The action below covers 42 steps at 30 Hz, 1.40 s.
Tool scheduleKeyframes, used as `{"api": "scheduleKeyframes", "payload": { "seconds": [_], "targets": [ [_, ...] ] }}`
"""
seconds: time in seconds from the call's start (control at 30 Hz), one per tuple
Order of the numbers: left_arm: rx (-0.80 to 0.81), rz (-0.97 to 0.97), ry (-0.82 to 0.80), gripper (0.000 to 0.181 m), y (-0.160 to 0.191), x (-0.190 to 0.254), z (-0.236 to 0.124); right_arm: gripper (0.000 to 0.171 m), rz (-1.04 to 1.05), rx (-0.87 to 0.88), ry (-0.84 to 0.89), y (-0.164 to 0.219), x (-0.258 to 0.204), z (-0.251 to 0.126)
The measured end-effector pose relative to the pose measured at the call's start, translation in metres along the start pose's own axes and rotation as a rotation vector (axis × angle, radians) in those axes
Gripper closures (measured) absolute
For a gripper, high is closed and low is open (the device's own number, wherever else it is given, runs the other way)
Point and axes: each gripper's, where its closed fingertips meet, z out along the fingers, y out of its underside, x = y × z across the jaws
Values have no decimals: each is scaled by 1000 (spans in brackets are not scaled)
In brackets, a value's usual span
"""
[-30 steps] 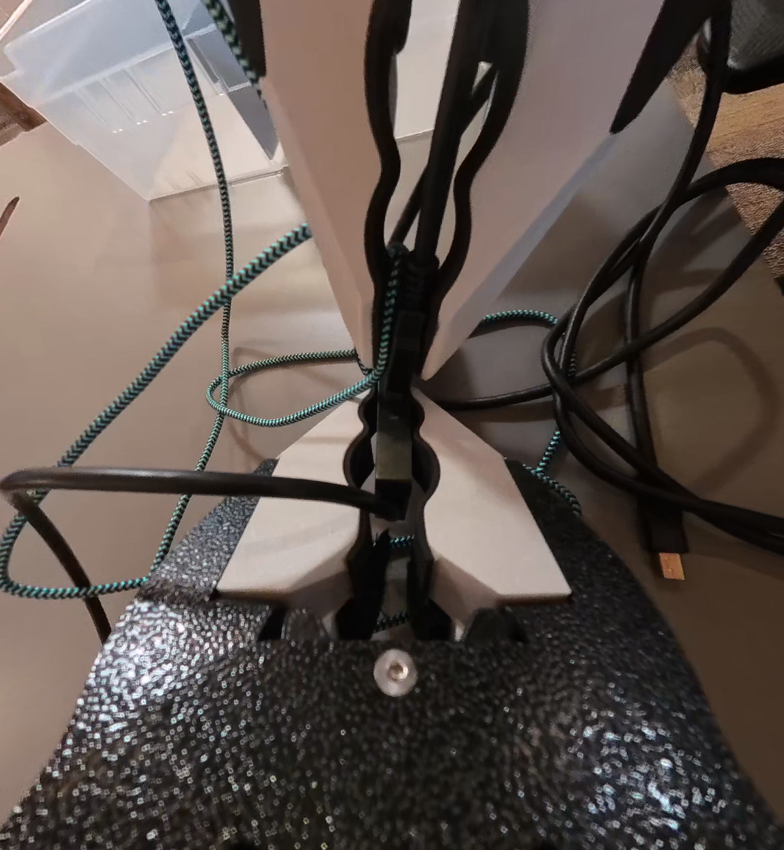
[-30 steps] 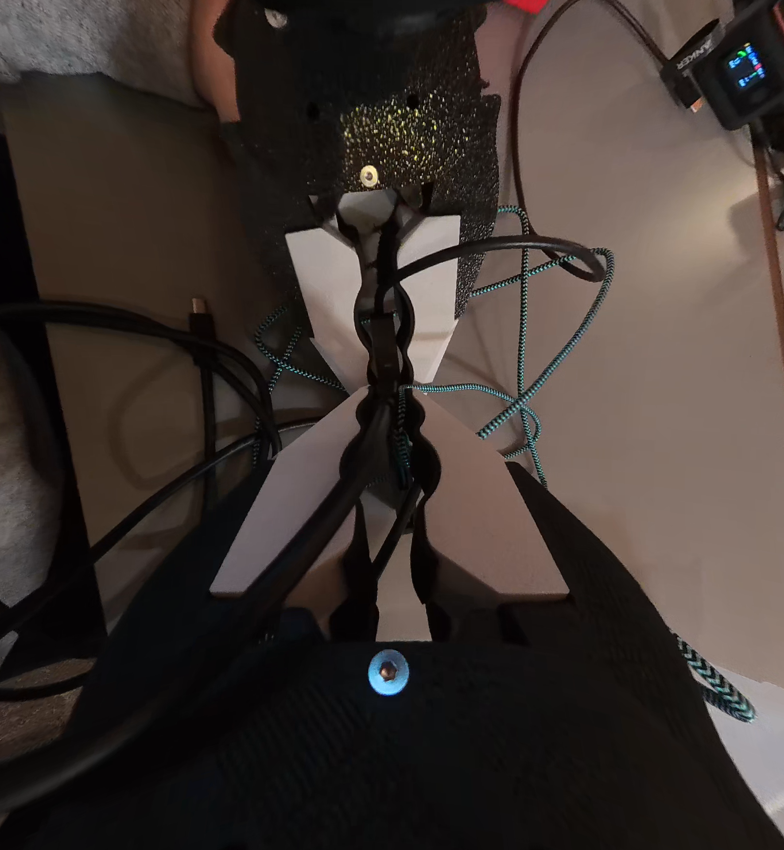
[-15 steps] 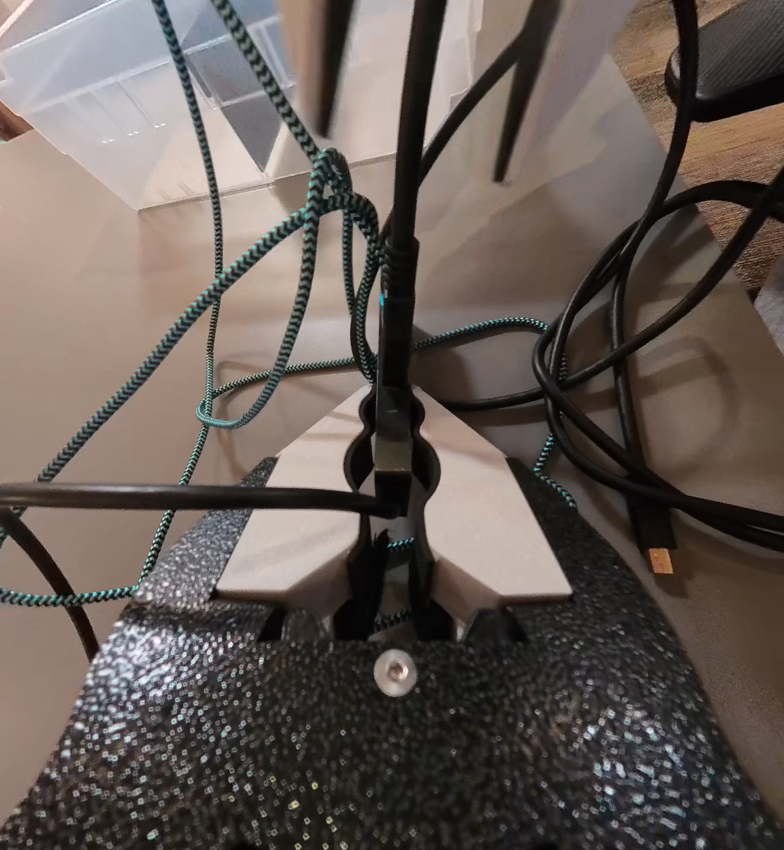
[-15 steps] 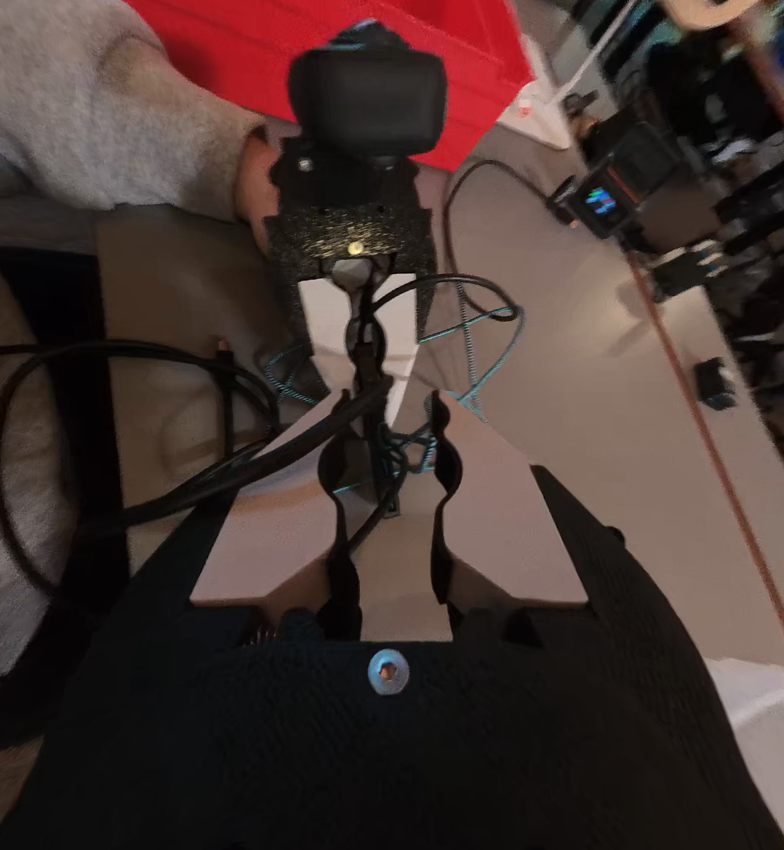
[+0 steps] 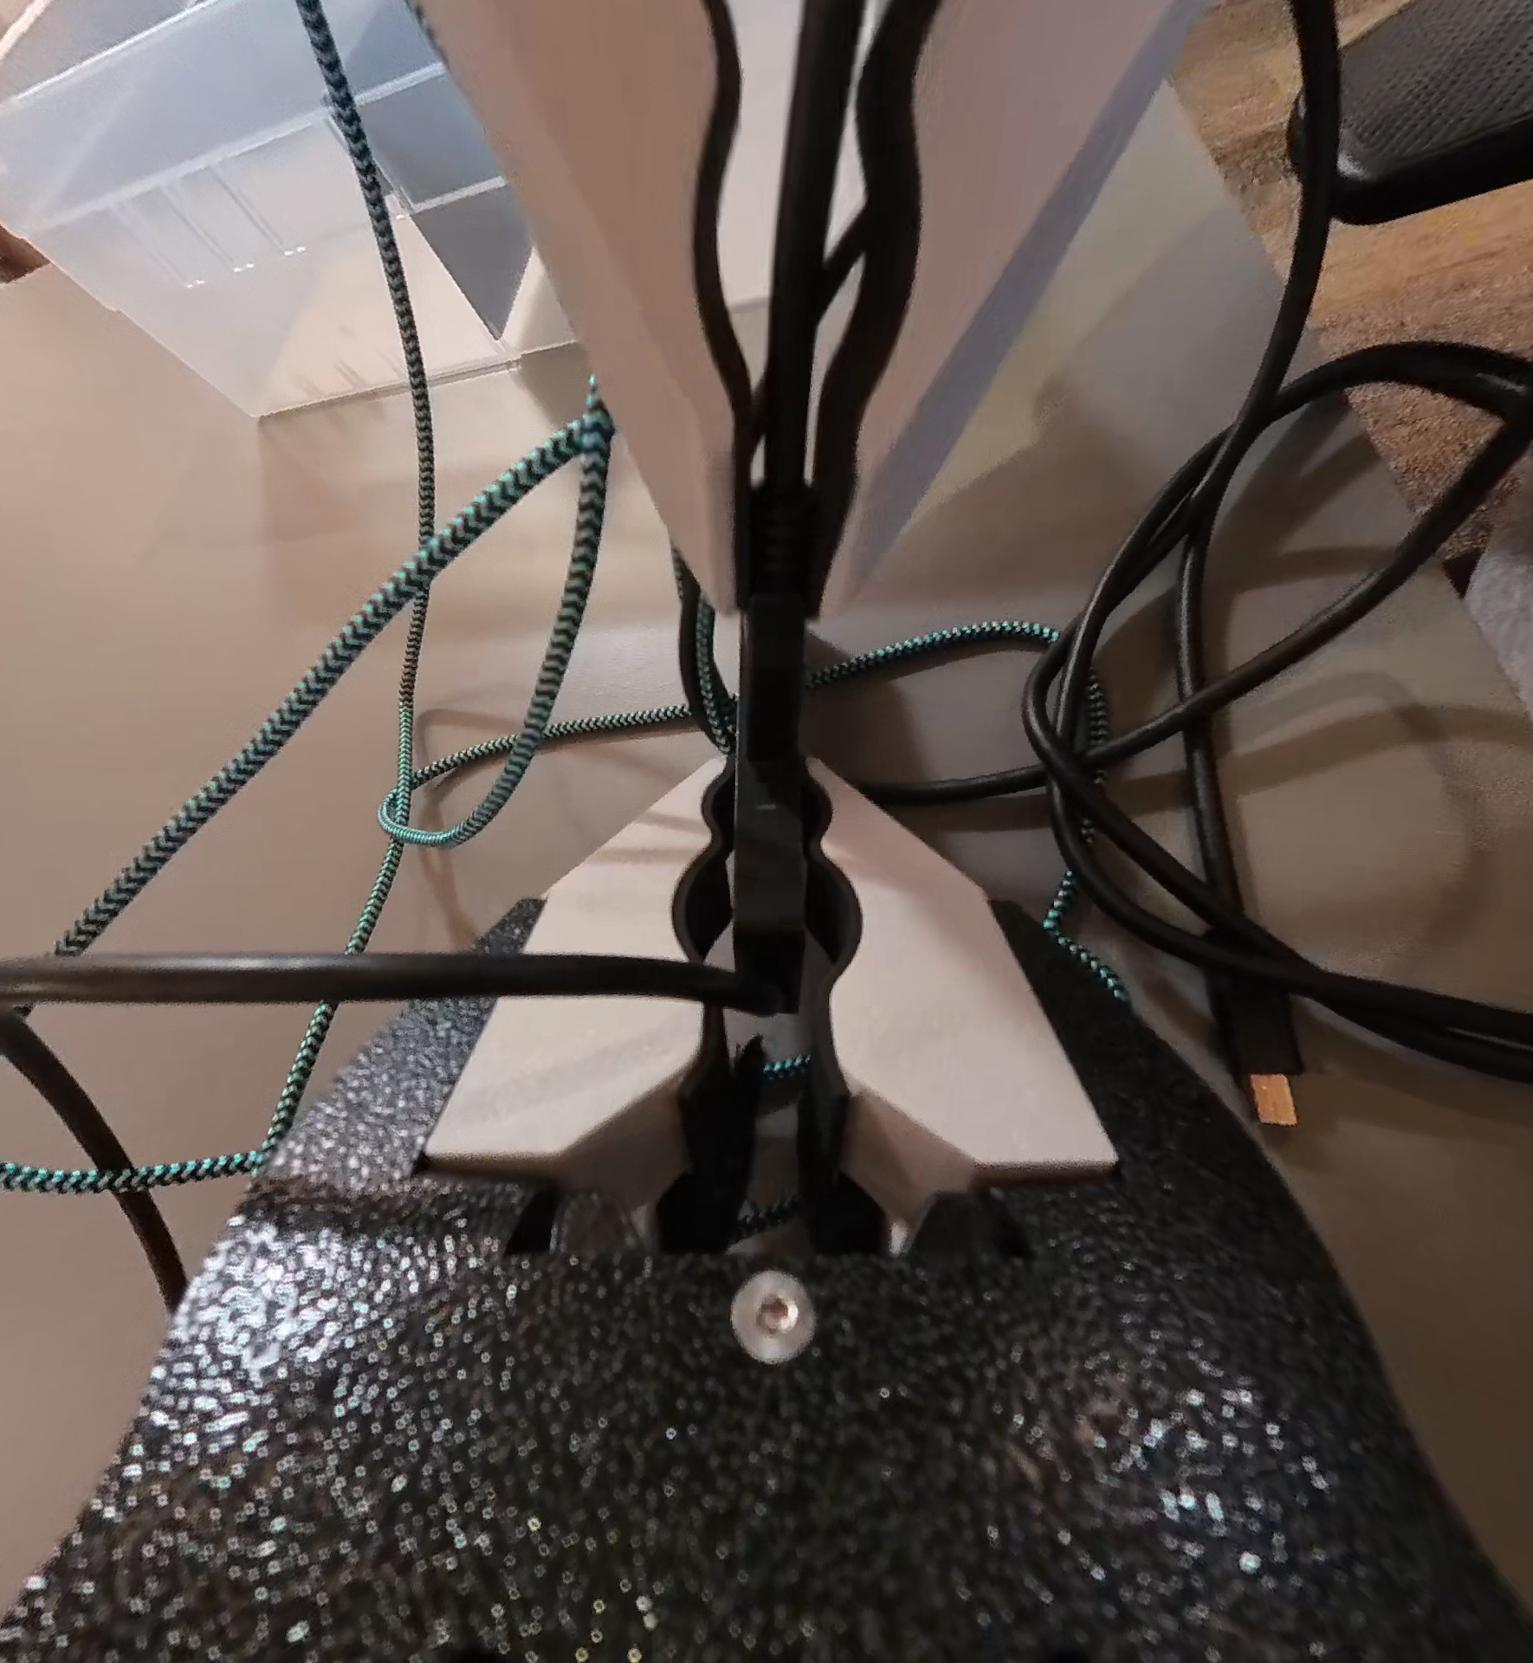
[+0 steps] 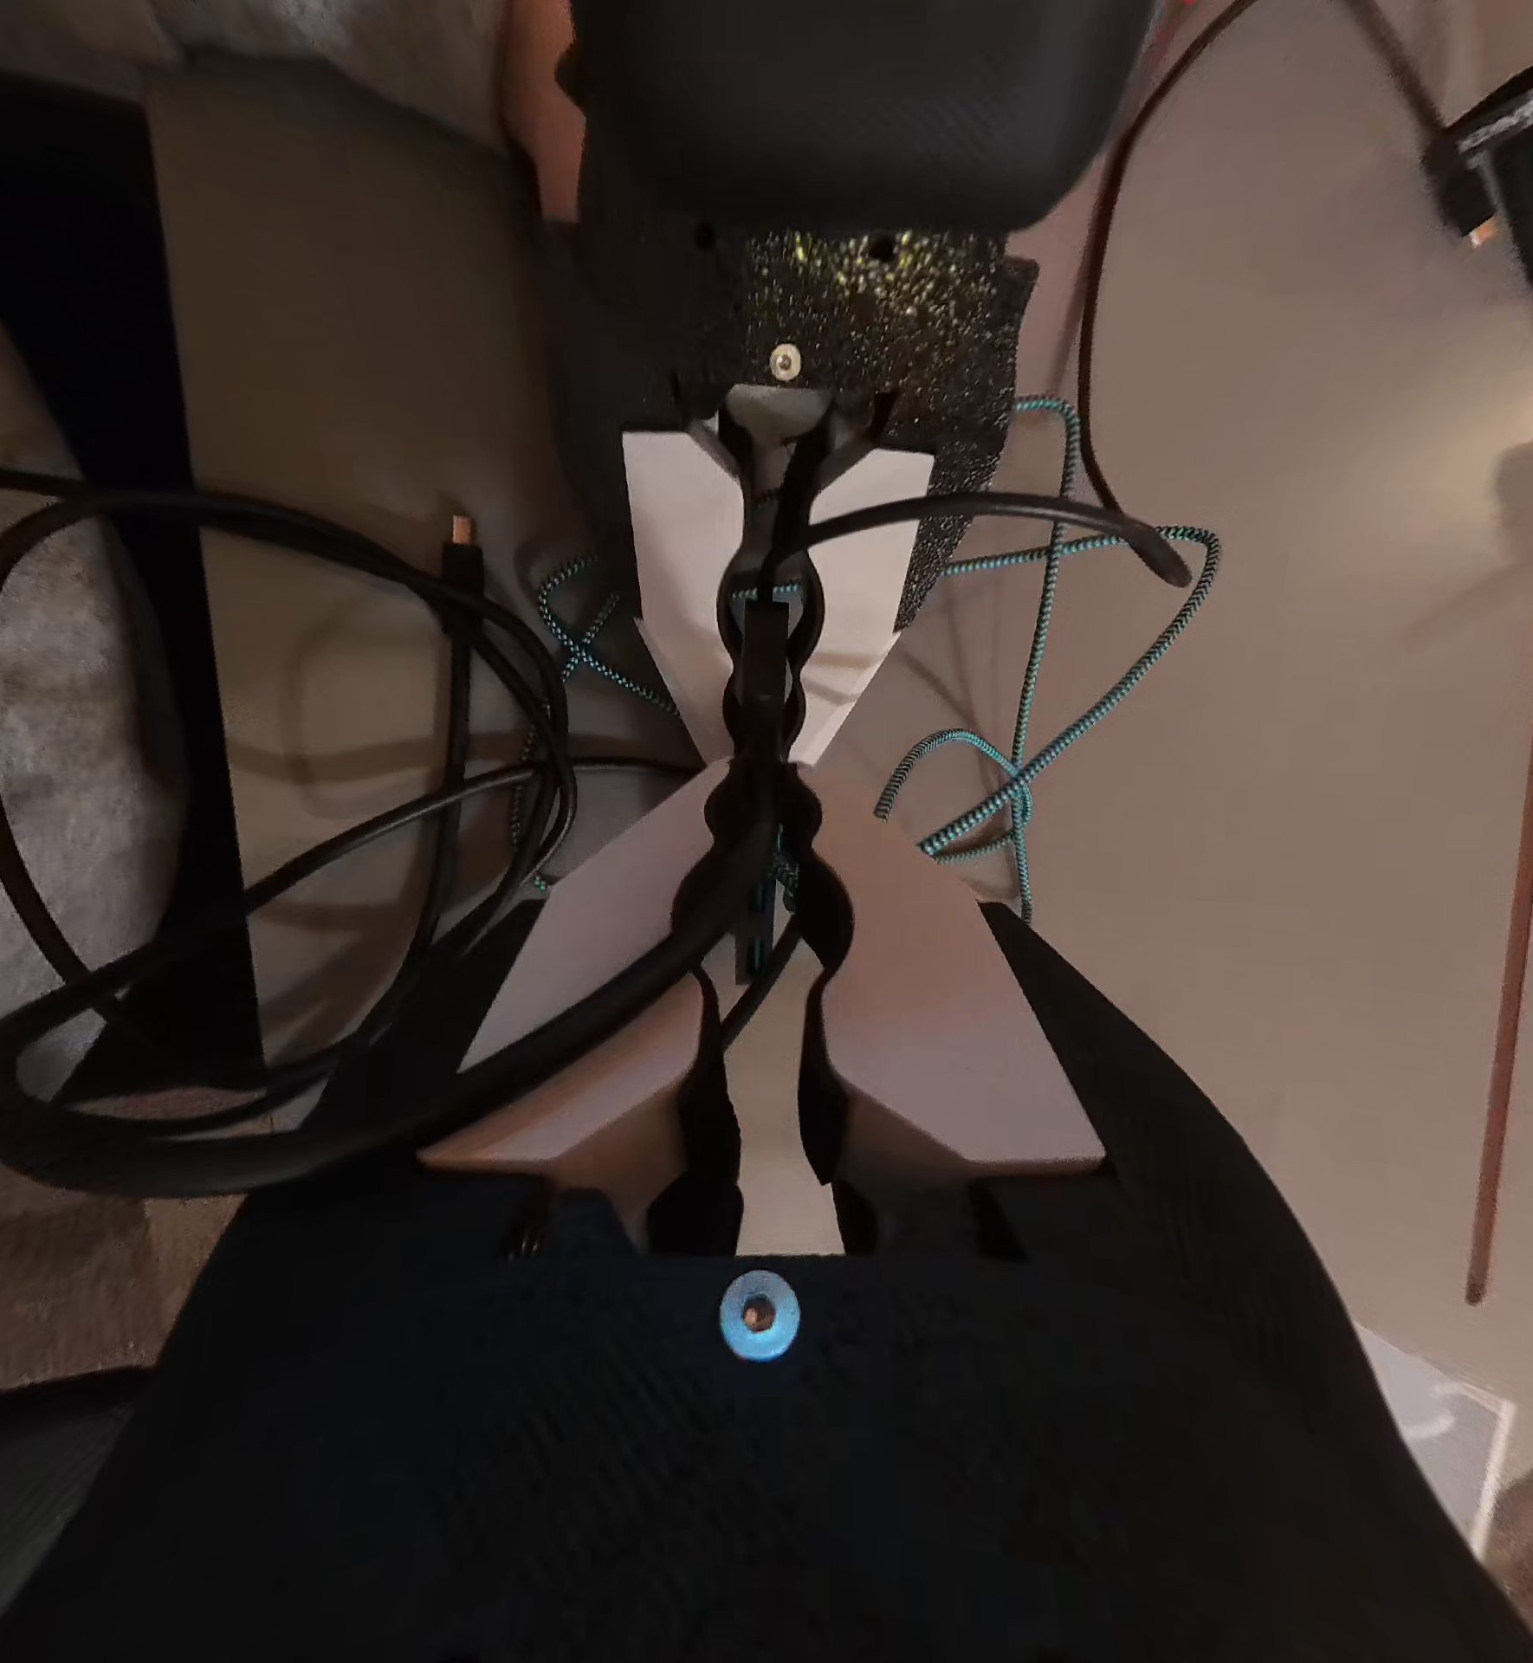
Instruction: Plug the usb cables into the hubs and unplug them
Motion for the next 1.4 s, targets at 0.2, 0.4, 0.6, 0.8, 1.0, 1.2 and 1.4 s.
{"api": "scheduleKeyframes", "payload": {
  "seconds": [0.2,0.4,0.6,0.8,1.0,1.2,1.4],
  "targets": [
    [-12,-16,7,174,1,0,1,165,-5,0,-9,-1,-2,4],
    [144,-91,-42,174,-15,-16,-13,138,16,126,35,-12,3,-15],
    [119,-160,-221,173,-3,-50,-24,111,192,249,232,6,39,-75],
    [120,-364,-507,174,18,-99,-56,57,322,354,312,13,44,-101],
    [199,-536,-619,173,32,-123,-82,45,215,144,114,18,-34,-22],
    [174,-508,-610,173,32,-120,-79,95,571,48,22,53,-55,10],
    [179,-510,-597,173,31,-120,-79,136,644,-95,-19,77,-66,18]
  ]
}}
